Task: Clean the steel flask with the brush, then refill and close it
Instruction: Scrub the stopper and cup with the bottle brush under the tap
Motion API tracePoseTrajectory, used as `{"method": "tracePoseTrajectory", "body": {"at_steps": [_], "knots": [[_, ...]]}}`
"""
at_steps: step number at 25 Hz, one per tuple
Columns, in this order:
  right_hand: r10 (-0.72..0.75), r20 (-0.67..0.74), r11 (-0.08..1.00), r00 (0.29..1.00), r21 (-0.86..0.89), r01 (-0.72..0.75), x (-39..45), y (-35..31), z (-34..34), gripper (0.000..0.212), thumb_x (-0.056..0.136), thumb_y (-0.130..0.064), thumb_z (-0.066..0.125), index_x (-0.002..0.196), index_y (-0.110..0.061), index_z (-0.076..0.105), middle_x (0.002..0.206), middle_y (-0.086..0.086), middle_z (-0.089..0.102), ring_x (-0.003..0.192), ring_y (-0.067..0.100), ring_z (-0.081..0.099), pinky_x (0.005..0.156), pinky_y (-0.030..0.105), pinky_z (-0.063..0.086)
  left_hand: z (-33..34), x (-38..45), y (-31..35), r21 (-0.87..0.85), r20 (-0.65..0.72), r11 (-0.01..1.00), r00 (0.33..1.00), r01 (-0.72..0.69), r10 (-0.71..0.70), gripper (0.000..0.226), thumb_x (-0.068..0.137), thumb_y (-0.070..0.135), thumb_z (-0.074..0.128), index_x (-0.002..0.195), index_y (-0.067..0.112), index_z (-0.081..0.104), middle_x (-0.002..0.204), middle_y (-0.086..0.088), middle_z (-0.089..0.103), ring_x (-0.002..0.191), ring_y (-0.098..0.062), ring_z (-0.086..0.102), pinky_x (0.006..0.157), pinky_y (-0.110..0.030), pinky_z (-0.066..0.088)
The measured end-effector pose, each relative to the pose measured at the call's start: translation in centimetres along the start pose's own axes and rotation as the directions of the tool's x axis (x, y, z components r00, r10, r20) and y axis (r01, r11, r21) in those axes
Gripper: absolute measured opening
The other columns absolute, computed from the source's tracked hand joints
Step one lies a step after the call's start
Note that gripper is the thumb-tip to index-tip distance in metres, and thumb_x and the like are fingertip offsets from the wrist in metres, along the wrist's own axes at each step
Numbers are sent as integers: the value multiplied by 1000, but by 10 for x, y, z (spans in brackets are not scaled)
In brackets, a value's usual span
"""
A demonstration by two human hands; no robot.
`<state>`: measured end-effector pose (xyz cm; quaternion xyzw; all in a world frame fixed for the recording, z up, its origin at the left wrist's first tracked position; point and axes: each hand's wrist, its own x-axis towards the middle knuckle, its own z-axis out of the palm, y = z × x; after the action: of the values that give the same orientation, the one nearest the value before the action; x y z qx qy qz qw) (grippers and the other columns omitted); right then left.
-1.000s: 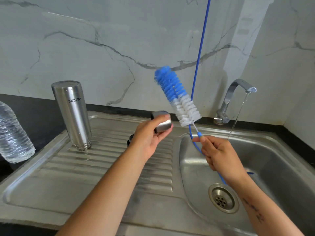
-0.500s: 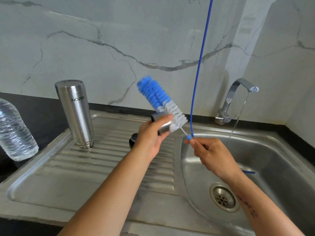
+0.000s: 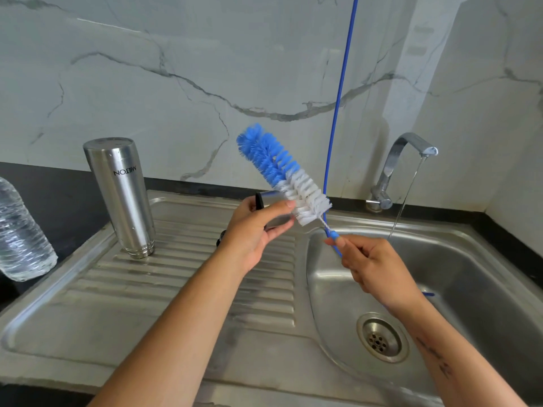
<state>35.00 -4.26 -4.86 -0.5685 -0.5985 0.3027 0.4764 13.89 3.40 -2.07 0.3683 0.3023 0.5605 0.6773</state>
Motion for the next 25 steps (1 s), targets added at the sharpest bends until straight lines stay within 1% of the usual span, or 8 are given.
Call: {"method": "tracePoseTrajectory", "body": {"at_steps": [2,7,11,16,18,20,22,25], "knots": [[31,-9,998,999,57,-30,-1,0,-2,26,104,-33,56,104,-21,79,61,0,33,51,13,23,42,19,24,1,-1,-4,-14,-3,1000,1000,-3,3,26,84,0,78,107,4,67,109,-12,78,106,-28,74,90,-40,62],[25,107,1000,994,7,-26,-7,-5,6,24,104,-33,56,106,-24,78,61,-2,34,49,9,26,43,15,26,-8,9,5,-245,-121,962,988,-124,96,37,86,11,77,119,7,61,116,-13,75,100,-19,76,85,-34,63],[-9,13,999,1000,-50,9,-2,-6,10,23,104,-34,55,105,-29,78,59,-6,36,48,8,28,44,15,27,8,-1,-15,-18,9,1000,1000,-20,20,47,79,4,80,122,3,62,116,-15,75,102,-25,76,92,-42,61],[-4,145,996,989,-92,17,-7,-2,6,26,105,-34,54,106,-23,78,55,-9,36,46,6,28,43,14,27,-9,13,-2,-127,-114,981,984,-148,134,33,82,1,77,111,8,64,110,-14,76,98,-22,76,83,-37,62],[-33,52,996,998,-76,37,-3,0,7,26,106,-32,54,105,-20,77,52,-11,38,42,4,30,43,13,28,1,5,-12,14,-20,998,998,-62,62,35,83,1,77,115,7,64,111,-13,77,102,-24,75,91,-40,61],[-18,-57,998,998,65,22,3,0,1,26,106,-29,54,103,-18,78,55,-10,37,43,4,28,42,15,26,13,-2,-28,165,91,986,996,-12,-3,51,75,5,83,122,7,64,107,-10,77,101,-26,75,96,-43,59],[2,-181,971,983,234,41,5,-1,-18,27,107,-25,52,100,-18,77,57,-6,32,46,6,24,42,18,21,14,-5,-38,329,153,942,988,-67,16,68,64,17,93,126,21,66,110,4,76,104,-17,74,98,-37,58],[25,-407,920,913,367,139,2,3,-54,30,109,-25,47,103,-13,73,61,-2,30,50,10,21,45,26,15,18,-4,-54,679,191,704,976,-209,106,76,62,32,98,130,36,63,121,24,67,117,8,61,97,-11,45]]}}
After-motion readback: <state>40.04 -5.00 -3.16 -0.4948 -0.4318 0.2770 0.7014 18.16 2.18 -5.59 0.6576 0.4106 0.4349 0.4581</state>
